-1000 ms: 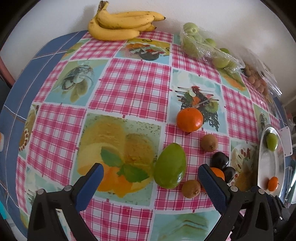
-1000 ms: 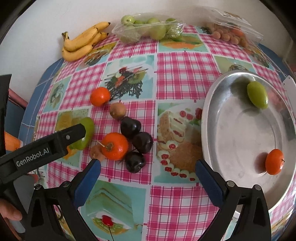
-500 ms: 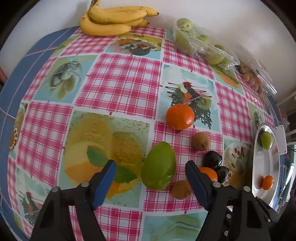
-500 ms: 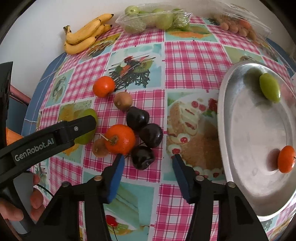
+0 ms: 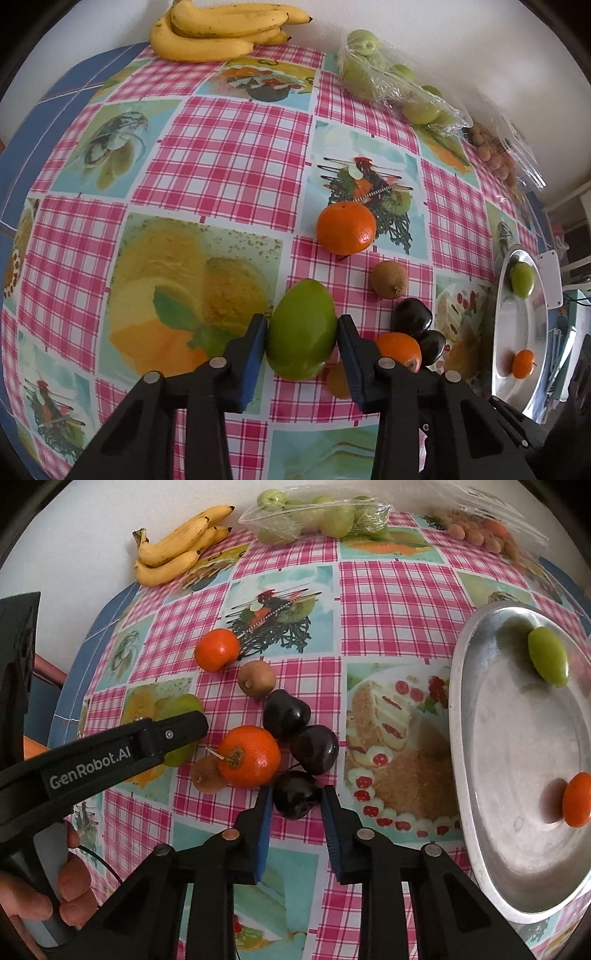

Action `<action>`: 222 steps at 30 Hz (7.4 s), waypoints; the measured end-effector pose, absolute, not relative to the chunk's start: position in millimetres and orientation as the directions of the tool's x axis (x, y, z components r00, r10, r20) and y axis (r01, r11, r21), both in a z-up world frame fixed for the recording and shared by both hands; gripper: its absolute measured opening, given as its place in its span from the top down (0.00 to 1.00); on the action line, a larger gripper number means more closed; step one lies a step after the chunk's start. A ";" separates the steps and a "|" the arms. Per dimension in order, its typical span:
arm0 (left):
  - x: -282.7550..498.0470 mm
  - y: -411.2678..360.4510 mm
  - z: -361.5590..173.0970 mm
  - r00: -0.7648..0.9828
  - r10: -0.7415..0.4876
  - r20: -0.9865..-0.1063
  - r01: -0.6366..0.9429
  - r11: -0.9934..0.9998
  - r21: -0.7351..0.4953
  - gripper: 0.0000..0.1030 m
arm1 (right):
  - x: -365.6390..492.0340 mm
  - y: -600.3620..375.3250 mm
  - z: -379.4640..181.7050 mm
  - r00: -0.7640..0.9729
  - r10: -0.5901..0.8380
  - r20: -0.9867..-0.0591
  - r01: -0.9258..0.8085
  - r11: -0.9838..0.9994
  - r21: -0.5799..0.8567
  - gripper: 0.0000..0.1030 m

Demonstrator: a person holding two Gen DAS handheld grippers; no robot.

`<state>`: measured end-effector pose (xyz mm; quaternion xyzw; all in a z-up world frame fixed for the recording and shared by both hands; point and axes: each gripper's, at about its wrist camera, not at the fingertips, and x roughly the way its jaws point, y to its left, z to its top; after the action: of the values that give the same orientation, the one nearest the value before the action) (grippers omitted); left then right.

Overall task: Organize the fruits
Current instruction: 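Carry both fruits to the steel plate and open the left tool to drop the mango, then lower the black plum into the steel plate and open the right tool, then move both open tools away from the plate toward the loose fruit, then grasp a black plum with the right tool while the left tool grasps an orange tangerine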

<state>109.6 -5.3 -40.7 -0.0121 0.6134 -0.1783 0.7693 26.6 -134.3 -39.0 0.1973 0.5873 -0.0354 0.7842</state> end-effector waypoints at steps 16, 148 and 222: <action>108.6 -1.0 -1.1 0.281 -0.326 -0.903 0.273 0.929 -0.250 0.60 | 13.8 -147.1 -3.1 0.413 0.192 -0.890 0.292 0.898 0.330 0.74; 61.9 -91.0 -5.9 0.342 -0.123 -0.932 0.358 0.934 0.008 0.00 | -59.3 -274.2 -3.9 0.310 -0.104 -0.945 0.618 0.778 0.117 0.00; 112.9 -0.9 -5.4 0.299 -0.259 -0.919 0.159 0.963 -0.220 0.01 | 34.0 -161.9 -9.9 0.400 0.105 -0.910 0.370 0.890 0.265 0.29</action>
<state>112.9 -0.9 -5.4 -0.0434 0.5779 -0.1297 0.8046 34.0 -161.9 -9.9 0.2193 0.5415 -0.0821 0.8074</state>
